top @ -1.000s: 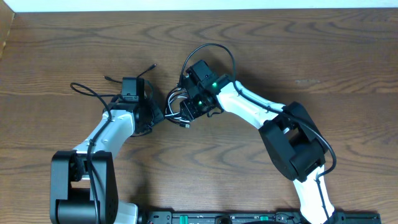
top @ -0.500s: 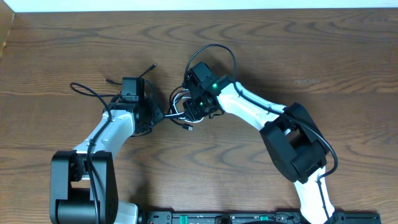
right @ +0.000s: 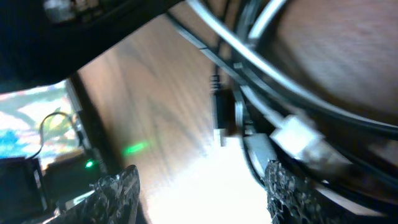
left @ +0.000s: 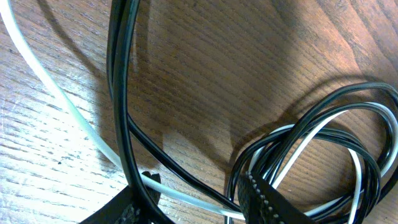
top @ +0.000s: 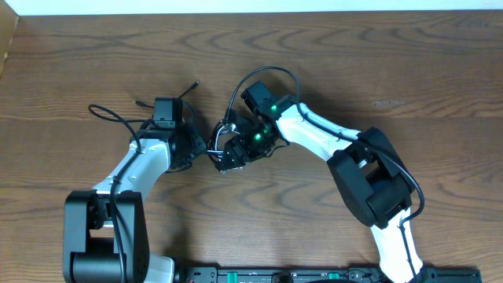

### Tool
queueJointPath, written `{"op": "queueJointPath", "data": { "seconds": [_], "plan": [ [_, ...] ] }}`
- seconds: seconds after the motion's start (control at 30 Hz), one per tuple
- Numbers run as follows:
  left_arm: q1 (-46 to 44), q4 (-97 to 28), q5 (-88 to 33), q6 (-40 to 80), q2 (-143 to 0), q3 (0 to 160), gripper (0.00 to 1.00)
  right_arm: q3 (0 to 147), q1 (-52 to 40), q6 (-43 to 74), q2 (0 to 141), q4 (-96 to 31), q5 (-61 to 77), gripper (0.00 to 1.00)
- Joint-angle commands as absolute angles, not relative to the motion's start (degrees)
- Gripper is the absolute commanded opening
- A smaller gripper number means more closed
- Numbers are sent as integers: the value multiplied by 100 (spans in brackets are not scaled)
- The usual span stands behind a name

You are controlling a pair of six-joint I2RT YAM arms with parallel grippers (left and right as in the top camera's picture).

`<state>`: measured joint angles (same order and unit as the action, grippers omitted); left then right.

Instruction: Untangle cables

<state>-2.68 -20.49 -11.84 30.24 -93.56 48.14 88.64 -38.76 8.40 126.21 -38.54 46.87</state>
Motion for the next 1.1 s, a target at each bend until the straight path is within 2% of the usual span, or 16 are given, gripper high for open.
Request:
{"op": "queueJointPath", "data": {
  "seconds": [0.0, 0.3, 0.73, 0.9, 1.07],
  "plan": [
    [-248, -2045, -1111, 3100, -9424, 4733, 45, 8816, -3953, 587, 12680, -3844, 5098, 61],
    [-248, -2045, -1109, 3098, -9424, 4733, 45, 8818, -3553, 593, 12680, -3579, 4768, 56],
    [-248, -2045, -1111, 3096, -9424, 4733, 46, 8809, -3686, 1426, 12680, -4550, 2141, 50],
    [-248, -2167, -1544, 2694, -9386, 4877, 54, 9371, -3597, 893, 12680, -5098, 2095, 54],
    [-248, -3319, -1540, 2484, -9356, 5732, 58, 9985, -3518, 598, 12680, -5581, 2108, 57]
  ]
}}
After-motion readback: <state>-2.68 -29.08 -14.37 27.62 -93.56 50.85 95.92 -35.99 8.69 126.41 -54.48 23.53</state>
